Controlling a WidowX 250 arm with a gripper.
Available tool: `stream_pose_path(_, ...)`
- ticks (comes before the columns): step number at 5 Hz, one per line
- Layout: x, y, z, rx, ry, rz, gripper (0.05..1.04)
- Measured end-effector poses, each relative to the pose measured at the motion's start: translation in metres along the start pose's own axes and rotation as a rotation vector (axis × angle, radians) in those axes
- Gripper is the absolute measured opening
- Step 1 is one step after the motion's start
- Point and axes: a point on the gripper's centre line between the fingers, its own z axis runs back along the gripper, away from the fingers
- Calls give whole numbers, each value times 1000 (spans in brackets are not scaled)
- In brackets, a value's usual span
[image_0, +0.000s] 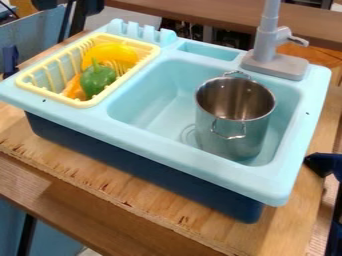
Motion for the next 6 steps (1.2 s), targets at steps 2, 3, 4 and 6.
stream_pose_path(2, 19, -35, -21, 34, -40, -59, 999)
stream_pose_path(3, 31, -70, -21, 69, -123, -115, 999)
stream_pose_path(4, 44, -115, -39, 118, -163, -229, 999)
stream_pose_path(6, 52, -172, -71, 80, -188, -337, 999)
